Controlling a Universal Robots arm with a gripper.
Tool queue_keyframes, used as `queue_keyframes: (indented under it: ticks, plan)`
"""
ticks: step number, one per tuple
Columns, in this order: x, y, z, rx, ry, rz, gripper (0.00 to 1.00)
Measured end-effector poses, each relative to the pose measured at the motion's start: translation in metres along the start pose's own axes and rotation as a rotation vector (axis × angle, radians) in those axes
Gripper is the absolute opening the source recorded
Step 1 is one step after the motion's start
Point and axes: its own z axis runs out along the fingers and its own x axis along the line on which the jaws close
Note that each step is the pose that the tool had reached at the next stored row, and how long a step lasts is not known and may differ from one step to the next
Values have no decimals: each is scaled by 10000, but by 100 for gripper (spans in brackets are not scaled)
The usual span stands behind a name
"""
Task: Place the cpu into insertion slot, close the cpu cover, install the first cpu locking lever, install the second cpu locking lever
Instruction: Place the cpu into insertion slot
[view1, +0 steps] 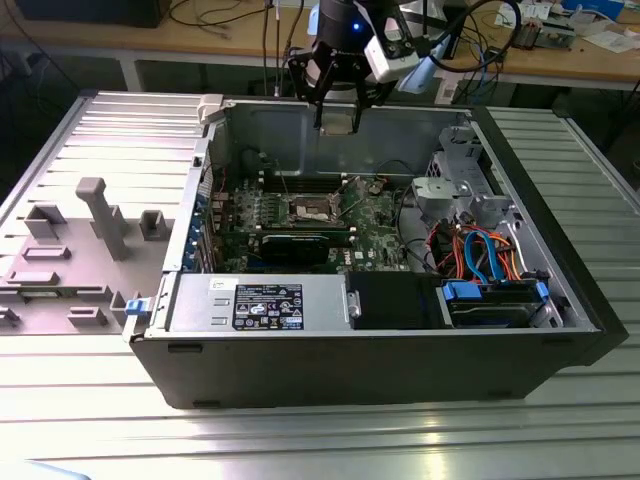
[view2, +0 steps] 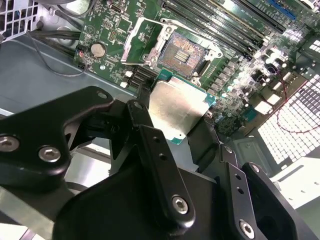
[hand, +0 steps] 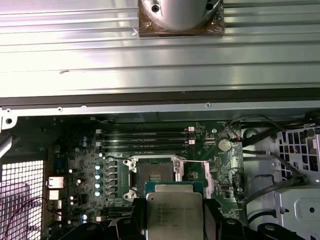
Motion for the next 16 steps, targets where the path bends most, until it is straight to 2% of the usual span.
queue_keyframes:
  ticks: [16]
  plan:
    - [-1, -5, 30, -1, 0, 0, 55]
